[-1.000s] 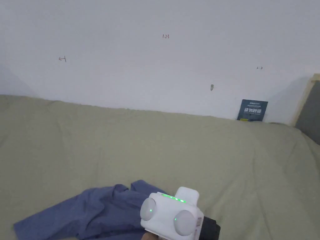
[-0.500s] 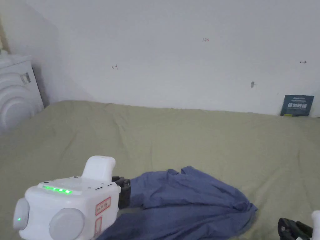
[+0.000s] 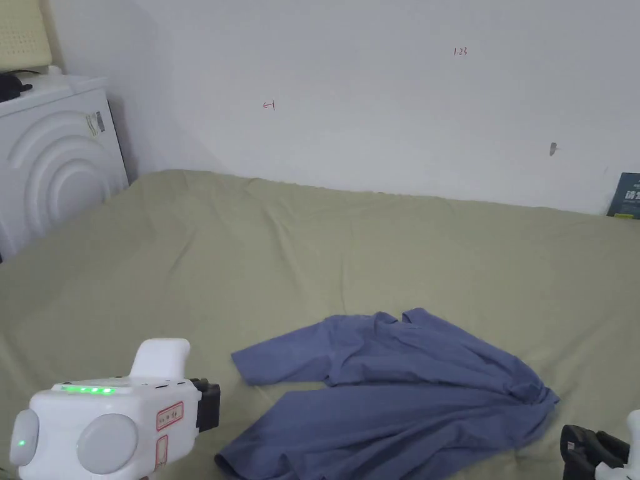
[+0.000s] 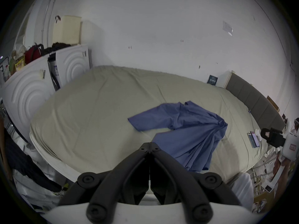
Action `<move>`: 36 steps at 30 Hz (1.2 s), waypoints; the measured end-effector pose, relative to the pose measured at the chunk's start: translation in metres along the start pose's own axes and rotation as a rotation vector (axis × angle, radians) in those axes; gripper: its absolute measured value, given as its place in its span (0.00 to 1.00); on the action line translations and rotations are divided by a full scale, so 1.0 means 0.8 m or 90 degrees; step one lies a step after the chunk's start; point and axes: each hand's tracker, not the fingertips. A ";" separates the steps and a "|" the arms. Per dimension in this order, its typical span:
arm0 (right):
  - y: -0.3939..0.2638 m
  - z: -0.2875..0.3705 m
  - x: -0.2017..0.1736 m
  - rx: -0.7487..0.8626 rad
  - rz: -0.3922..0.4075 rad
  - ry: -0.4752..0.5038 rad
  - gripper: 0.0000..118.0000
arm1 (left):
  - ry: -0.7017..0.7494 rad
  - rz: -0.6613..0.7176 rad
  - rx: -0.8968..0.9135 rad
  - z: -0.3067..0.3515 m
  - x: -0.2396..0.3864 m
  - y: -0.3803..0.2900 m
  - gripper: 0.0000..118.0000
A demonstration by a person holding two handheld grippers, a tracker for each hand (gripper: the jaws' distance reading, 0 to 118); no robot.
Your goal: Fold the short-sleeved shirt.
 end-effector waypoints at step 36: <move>0.029 -0.131 0.006 -0.092 0.039 -0.001 0.00 | -0.003 -0.051 -0.173 -0.158 0.017 -0.031 0.00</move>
